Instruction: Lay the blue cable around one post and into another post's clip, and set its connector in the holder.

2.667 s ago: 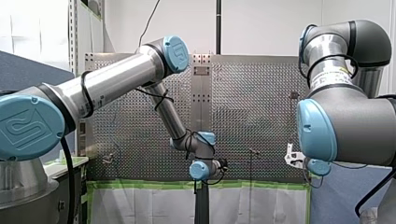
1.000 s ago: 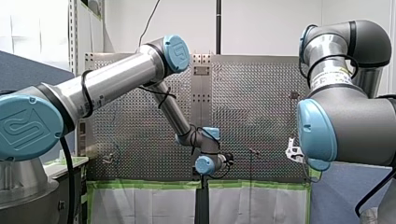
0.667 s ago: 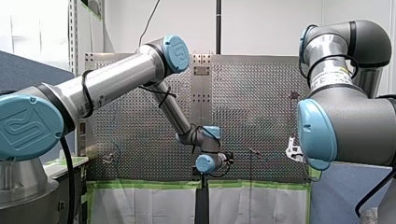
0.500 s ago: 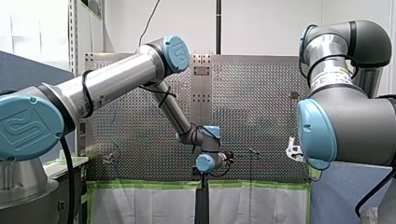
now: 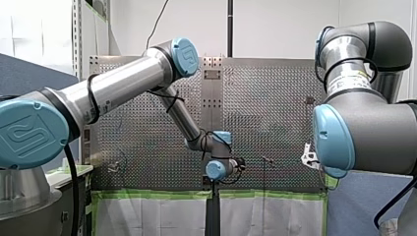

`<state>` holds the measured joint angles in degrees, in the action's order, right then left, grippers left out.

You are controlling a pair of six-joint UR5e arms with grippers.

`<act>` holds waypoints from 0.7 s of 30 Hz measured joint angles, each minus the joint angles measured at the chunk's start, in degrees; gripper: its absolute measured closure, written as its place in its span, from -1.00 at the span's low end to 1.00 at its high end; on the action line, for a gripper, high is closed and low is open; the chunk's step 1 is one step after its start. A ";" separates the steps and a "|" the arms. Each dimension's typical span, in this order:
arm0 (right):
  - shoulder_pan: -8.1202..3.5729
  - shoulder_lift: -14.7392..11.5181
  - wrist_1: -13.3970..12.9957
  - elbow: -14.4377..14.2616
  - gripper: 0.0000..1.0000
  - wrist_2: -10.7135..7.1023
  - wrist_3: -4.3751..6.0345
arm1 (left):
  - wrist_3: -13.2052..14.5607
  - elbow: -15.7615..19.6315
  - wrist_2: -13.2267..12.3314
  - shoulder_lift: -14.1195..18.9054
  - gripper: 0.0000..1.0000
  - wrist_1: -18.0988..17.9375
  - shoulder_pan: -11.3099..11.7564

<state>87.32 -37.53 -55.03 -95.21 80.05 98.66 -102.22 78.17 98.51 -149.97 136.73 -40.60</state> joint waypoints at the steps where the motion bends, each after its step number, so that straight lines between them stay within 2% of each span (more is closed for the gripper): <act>1: 0.00 0.00 0.00 0.01 1.00 0.00 0.00 | -0.07 -0.04 -0.02 0.00 1.00 0.02 0.09; 14: 0.04 0.06 -0.28 0.19 1.00 -0.04 0.22 | 0.20 -0.24 -0.75 -0.02 1.00 1.10 1.09; 17: -0.04 0.09 0.08 0.22 1.00 0.09 0.02 | 1.15 -0.12 -0.80 0.00 1.00 2.09 0.78; 21: -0.02 0.12 0.76 0.21 1.00 0.56 -0.78 | 2.91 0.53 -0.85 -0.01 1.00 3.21 -0.15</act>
<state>87.30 -37.40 -54.27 -95.00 80.61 97.88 -99.31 78.70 97.67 -149.98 139.94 -40.75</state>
